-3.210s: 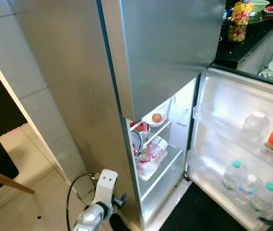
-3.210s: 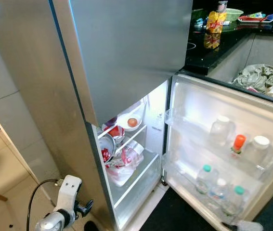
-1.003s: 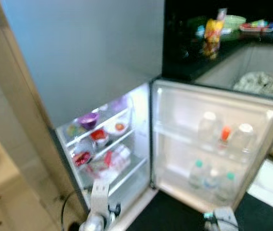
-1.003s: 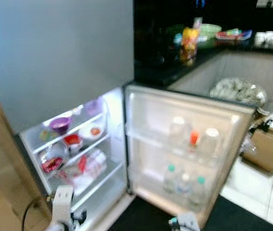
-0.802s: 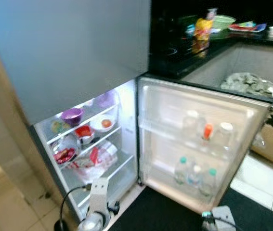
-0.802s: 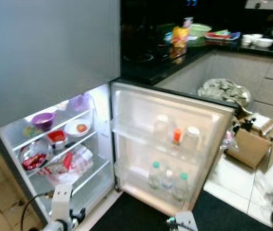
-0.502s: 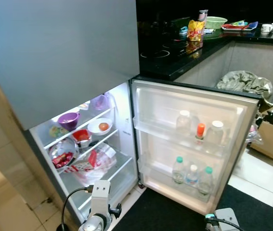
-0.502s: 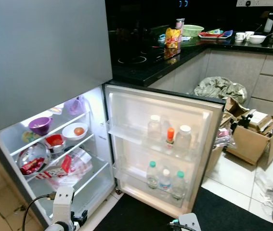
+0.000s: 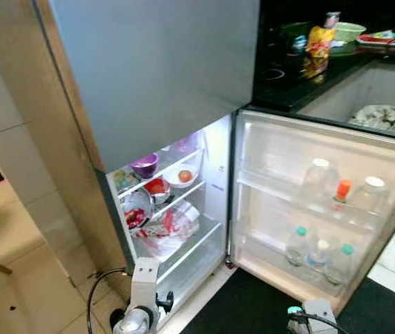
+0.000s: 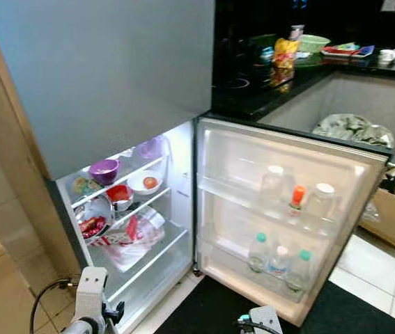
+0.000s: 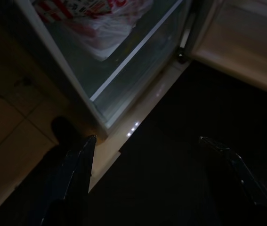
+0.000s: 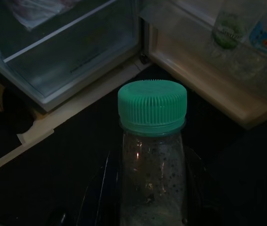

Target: Restocking fridge

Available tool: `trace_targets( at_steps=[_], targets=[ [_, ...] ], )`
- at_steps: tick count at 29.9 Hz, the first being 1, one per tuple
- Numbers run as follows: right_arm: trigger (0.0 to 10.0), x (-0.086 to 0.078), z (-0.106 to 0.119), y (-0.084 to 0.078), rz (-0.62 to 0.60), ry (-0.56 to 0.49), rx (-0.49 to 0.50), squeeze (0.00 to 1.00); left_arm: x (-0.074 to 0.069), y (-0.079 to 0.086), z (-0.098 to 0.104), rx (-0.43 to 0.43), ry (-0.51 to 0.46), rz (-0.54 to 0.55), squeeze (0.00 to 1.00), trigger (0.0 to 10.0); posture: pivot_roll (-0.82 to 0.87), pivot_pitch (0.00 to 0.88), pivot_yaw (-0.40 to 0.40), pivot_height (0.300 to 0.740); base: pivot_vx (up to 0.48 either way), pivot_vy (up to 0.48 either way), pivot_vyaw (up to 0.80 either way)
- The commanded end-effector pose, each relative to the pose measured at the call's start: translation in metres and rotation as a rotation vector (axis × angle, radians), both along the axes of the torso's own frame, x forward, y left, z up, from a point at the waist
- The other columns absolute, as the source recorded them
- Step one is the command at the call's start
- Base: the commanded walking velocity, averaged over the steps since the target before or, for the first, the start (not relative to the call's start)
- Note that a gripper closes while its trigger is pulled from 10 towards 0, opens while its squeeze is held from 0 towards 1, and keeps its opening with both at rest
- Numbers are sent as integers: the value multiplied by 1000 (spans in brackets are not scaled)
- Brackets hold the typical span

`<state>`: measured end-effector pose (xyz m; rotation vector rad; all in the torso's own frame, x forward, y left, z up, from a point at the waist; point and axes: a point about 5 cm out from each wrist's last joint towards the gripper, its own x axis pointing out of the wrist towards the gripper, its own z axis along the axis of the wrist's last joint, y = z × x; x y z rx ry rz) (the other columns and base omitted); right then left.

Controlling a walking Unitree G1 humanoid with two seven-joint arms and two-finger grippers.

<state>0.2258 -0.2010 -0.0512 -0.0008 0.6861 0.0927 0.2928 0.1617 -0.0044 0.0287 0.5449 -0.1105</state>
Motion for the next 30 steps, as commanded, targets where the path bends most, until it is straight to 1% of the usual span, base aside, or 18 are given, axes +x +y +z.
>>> trace_targets(
  at_steps=[1, 3, 6, 9, 12, 15, 30],
  targets=[
    [10000, -6, -3, -4, -39, 16, 9, 0, -4, 3, -4, 9, 8, 0, 0, 10000, -59, 49, 60, 740, 0, 0, 0],
    [10000, -8, -5, -4, -46, 23, 11, 0, -4, 3, -4, 6, 7, -2, 0, 10000, -59, 48, 60, 740, 0, 0, 0],
    [10000, -10, -6, -4, -60, 26, 18, 0, -5, 2, -4, -5, 10, -16, 0, 10000, -60, 49, 64, 740, 282, 0, 0],
    [10000, -12, -7, -4, -70, 29, 22, 0, -5, 0, -5, 1, 11, -21, 0, 10000, -61, 48, 69, 740, 342, 0, 0],
    [10000, -13, -7, -7, -105, 26, 35, 0, -6, -2, -6, 27, 23, -52, 0, 10000, -61, 49, 72, 740, 351, 0, 0],
    [10000, -13, -7, -7, -112, 24, 37, 0, -7, -3, -6, 29, 23, -58, 0, 10000, -62, 49, 78, 740, 352, 0, -488],
    [10000, -20, -10, -10, -136, 31, 44, 0, -5, -5, -5, 24, 22, -74, 0, 10000, -71, 49, 86, 740, 355, 0, -706]
  ],
)
